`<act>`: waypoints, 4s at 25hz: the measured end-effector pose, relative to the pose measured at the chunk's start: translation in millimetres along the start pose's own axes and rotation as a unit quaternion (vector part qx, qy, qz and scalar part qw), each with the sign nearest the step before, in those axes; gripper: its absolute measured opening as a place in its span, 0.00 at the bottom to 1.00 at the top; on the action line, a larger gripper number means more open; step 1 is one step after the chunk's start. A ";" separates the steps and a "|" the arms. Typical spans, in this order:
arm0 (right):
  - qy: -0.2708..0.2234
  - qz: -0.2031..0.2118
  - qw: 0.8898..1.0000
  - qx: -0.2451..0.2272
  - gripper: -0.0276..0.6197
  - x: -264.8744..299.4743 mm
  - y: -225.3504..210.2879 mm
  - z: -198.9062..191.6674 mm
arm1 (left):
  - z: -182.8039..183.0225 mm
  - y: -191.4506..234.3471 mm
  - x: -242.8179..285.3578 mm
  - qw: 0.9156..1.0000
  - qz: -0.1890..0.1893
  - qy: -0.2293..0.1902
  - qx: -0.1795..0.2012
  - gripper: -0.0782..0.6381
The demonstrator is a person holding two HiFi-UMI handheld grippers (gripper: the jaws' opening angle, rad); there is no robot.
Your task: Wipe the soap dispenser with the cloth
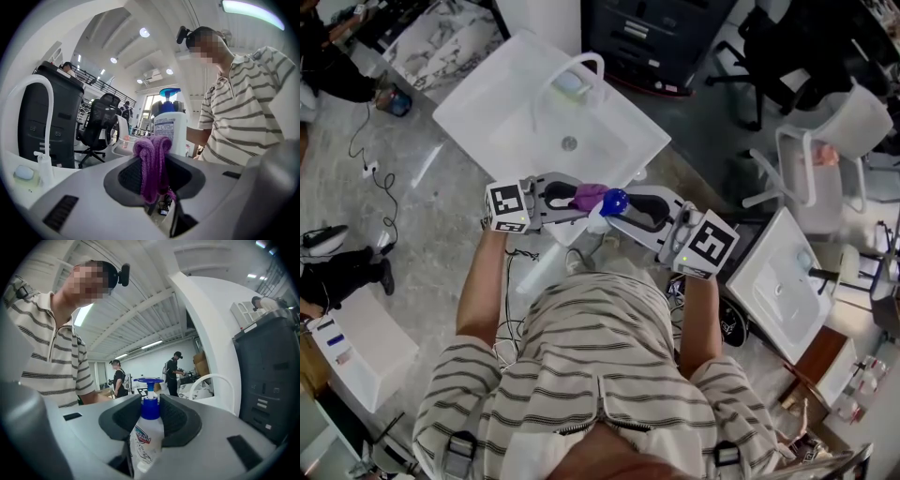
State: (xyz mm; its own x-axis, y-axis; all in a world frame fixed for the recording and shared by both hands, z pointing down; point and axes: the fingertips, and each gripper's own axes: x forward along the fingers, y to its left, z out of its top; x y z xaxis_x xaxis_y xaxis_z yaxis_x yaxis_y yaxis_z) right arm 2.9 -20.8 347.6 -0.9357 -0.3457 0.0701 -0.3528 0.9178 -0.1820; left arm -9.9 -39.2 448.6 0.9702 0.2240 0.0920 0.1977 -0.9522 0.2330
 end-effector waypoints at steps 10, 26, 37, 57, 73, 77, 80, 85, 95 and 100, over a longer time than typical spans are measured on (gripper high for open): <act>-0.012 -0.052 0.998 0.024 0.25 -7.5 -28.1 -2.9 | 10.7 8.6 -11.9 0.997 0.066 -0.040 0.002 0.27; -0.029 -0.235 0.971 0.019 0.24 -15.0 -92.6 -4.5 | 35.8 48.4 -21.0 0.954 0.291 -0.066 0.034 0.27; -0.040 -0.320 0.946 0.026 0.24 -20.3 -131.8 -20.5 | 30.2 66.2 -23.8 0.915 0.397 -0.053 0.044 0.27; -0.011 -0.455 0.890 0.036 0.25 -13.8 -260.3 -105.3 | -12.8 102.7 -23.2 0.888 0.459 -0.030 -0.013 0.27; 0.028 -0.492 0.869 0.041 0.25 14.0 -346.1 -167.2 | -38.9 129.5 -20.1 0.878 0.475 -0.025 -0.055 0.27; 0.030 -0.493 0.869 0.035 0.24 21.9 -353.6 -169.1 | -44.0 137.1 -23.2 0.876 0.478 -0.015 -0.059 0.27; 0.032 -0.491 0.870 0.025 0.24 24.1 -354.4 -166.5 | -45.2 140.1 -25.9 0.874 0.482 -0.015 -0.063 0.27; 0.029 -0.487 0.872 0.037 0.28 21.0 -353.4 -171.1 | -44.6 143.9 -29.4 0.871 0.487 -0.014 -0.061 0.27; 0.032 -0.471 0.881 0.038 0.38 19.3 -333.9 -168.3 | -34.9 134.3 -29.5 0.867 0.495 -0.023 -0.050 0.27; 0.024 -0.465 0.884 0.045 0.38 8.3 -319.2 -157.5 | -27.6 126.1 -26.2 0.863 0.503 -0.026 -0.041 0.27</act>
State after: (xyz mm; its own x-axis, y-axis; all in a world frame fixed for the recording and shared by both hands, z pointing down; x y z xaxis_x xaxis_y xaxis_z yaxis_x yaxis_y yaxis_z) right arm 107.9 -285.9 560.8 -0.2417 -0.9315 0.2718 -0.9697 0.2219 -0.1018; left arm -14.2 -159.4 502.2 0.6506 -0.7188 0.2449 -0.7566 -0.6412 0.1282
